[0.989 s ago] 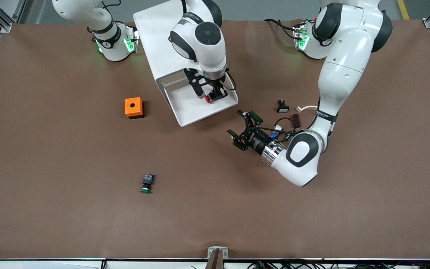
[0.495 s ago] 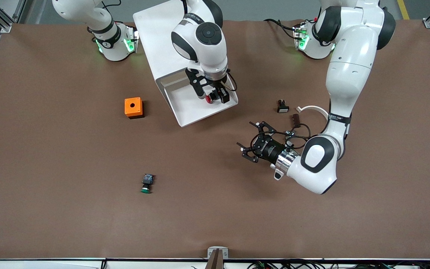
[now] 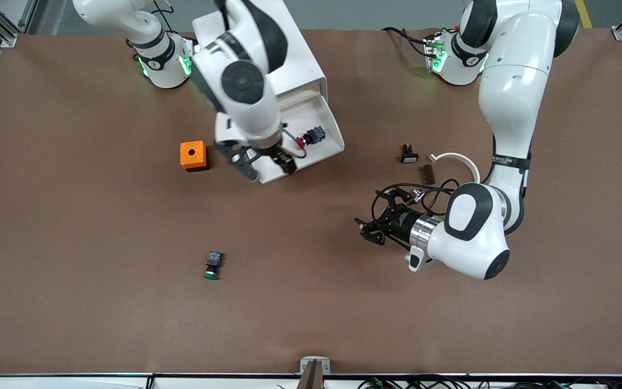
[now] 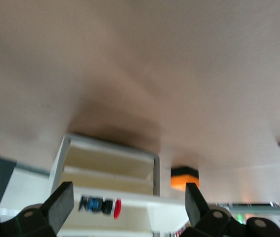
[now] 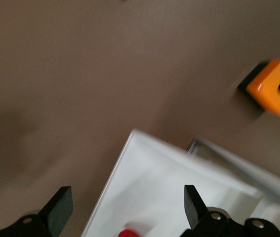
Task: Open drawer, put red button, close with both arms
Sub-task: 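Lower the red button into the drawer and open the right gripper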
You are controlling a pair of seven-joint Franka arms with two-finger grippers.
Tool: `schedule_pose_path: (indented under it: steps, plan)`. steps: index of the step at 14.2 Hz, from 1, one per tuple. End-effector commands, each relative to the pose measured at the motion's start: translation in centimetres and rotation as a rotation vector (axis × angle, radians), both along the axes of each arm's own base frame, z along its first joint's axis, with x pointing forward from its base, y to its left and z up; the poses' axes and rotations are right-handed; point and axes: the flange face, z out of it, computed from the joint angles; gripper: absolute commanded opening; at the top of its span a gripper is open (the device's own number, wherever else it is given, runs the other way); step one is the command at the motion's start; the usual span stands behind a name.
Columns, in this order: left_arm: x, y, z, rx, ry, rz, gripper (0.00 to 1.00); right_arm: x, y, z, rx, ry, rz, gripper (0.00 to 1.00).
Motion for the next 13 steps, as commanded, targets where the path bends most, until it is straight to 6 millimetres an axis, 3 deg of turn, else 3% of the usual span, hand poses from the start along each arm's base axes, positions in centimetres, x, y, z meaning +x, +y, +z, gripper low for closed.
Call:
schedule_pose_path:
  steps: [1,5,7,11,13]
  plan:
    - [0.3,-0.1,2.3,0.069,-0.151,-0.051,0.99,3.1,-8.6,3.9,0.039,0.016,0.188,1.0]
    - [0.7,-1.1,4.3,0.192,-0.328,-0.115,0.99,6.2,-23.3,7.7,0.066,0.028,0.429,1.0]
    - [0.3,-2.8,5.3,0.29,-0.441,-0.185,0.99,6.5,-28.8,8.9,0.081,0.028,0.481,1.0]
    - [-0.6,-5.9,6.4,0.349,-0.551,-0.244,0.99,6.5,-37.2,10.2,0.108,0.022,0.591,1.0]
    - [-1.7,-7.9,6.5,0.388,-0.593,-0.288,0.99,6.7,-39.6,10.9,0.091,0.012,0.618,1.0]
